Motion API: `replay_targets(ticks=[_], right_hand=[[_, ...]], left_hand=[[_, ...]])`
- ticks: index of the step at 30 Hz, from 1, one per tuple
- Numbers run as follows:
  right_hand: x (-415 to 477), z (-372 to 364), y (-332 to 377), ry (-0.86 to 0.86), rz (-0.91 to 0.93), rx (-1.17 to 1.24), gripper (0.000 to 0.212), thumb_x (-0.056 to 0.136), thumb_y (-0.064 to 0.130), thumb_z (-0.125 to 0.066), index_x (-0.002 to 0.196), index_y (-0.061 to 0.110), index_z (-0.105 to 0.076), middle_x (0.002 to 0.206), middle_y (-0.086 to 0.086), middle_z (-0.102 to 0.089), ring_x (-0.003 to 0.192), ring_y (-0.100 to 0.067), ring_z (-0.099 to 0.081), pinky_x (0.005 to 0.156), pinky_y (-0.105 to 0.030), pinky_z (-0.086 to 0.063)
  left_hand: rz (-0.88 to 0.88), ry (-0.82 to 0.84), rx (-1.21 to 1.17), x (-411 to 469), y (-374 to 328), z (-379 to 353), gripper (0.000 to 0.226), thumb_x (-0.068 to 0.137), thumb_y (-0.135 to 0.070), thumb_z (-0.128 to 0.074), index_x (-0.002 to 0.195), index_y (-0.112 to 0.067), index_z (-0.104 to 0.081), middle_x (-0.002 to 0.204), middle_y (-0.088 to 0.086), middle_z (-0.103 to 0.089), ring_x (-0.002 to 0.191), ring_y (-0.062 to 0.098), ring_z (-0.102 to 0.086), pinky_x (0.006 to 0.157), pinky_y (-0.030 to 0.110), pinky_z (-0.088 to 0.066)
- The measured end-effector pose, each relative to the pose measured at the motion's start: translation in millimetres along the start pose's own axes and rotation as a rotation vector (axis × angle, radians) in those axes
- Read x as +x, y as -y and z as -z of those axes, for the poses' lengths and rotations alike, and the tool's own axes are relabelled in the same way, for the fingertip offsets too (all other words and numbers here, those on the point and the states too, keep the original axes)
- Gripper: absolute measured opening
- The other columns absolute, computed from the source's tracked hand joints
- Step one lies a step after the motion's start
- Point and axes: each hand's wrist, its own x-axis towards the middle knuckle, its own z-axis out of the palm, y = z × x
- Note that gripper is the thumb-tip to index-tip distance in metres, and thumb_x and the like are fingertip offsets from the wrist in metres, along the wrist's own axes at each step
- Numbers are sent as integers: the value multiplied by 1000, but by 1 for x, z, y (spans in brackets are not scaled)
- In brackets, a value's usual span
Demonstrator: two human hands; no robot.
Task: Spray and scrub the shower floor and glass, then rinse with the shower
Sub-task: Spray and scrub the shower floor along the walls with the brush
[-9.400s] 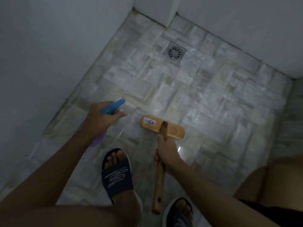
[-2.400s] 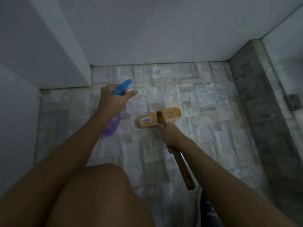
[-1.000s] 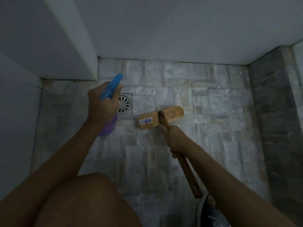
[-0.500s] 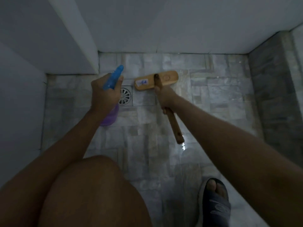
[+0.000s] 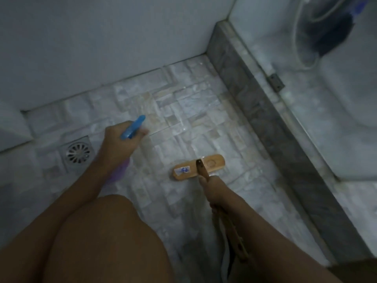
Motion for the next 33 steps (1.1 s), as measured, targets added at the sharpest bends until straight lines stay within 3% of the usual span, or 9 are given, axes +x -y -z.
replay_targets(ticks=[7, 11, 14, 19, 22, 25, 29, 31, 33], right_hand=[[66, 52, 98, -135, 209, -73, 23, 108, 29, -35, 100, 17, -53, 74, -2, -43, 59, -14, -42, 47, -22, -43], [105, 77, 158, -86, 159, -13, 11, 101, 7, -52, 106, 4, -62, 85, -16, -61, 66, -27, -62, 50, -28, -52], [89, 70, 120, -116, 251, -18, 30, 107, 25, -41, 111, 1, -59, 90, -15, -58, 66, -25, -57, 46, -30, -42], [33, 59, 13, -7, -28, -45, 46, 103, 52, -40, 108, 8, -52, 79, -12, -55, 46, -24, -54, 35, -26, -44], [45, 69, 32, -40, 69, -26, 37, 106, 44, -39, 100, 12, -55, 85, -14, -59, 56, -26, -59, 35, -26, -44], [85, 87, 88, -128, 195, -83, 41, 108, 32, -37, 125, 2, -58, 117, -23, -64, 94, -37, -67, 48, -28, -42], [95, 102, 92, -123, 228, -190, 40, 107, 23, -37, 132, -3, -54, 120, -27, -63, 68, -29, -58, 54, -36, -48], [81, 102, 49, -108, 265, -186, 30, 104, 17, -44, 128, 5, -57, 116, -25, -60, 85, -38, -64, 64, -45, -55], [66, 106, -3, -72, 160, -108, 19, 102, 14, -50, 120, 13, -56, 102, -21, -56, 73, -35, -62, 51, -39, -55]], left_hand=[[93, 98, 43, 17, -12, -48, 42, 79, -40, -83, 64, -6, -64, 57, 13, -58, 48, 14, -47, 54, 29, -44], [27, 54, 18, 21, -8, -47, 39, 88, -31, -77, 71, 3, -67, 61, 22, -61, 49, 21, -51, 50, 36, -42], [3, 13, 18, 23, -5, -49, 39, 90, -30, -75, 74, 5, -68, 64, 24, -64, 57, 38, -62, 54, 44, -49], [11, 6, 20, 31, 2, -49, 46, 92, -33, -72, 71, 7, -64, 63, 26, -62, 58, 44, -61, 53, 46, -48], [3, 12, 27, 29, -2, -50, 42, 93, -30, -72, 71, 5, -64, 61, 25, -60, 52, 36, -57, 53, 42, -43], [-19, 56, 46, 24, -5, -56, 43, 92, -31, -71, 70, 5, -63, 58, 23, -57, 48, 18, -48, 52, 38, -41], [-127, 114, 117, 21, -14, -62, 42, 92, -36, -70, 76, 3, -69, 58, 18, -60, 50, 31, -57, 51, 39, -46], [-83, 114, 24, 26, -24, -66, 35, 90, -34, -74, 76, -2, -69, 64, 18, -64, 54, 22, -56, 57, 37, -46], [-24, 85, -75, 39, -36, -71, 27, 84, -30, -82, 79, -6, -70, 68, 3, -69, 61, 11, -57, 61, 29, -50]])
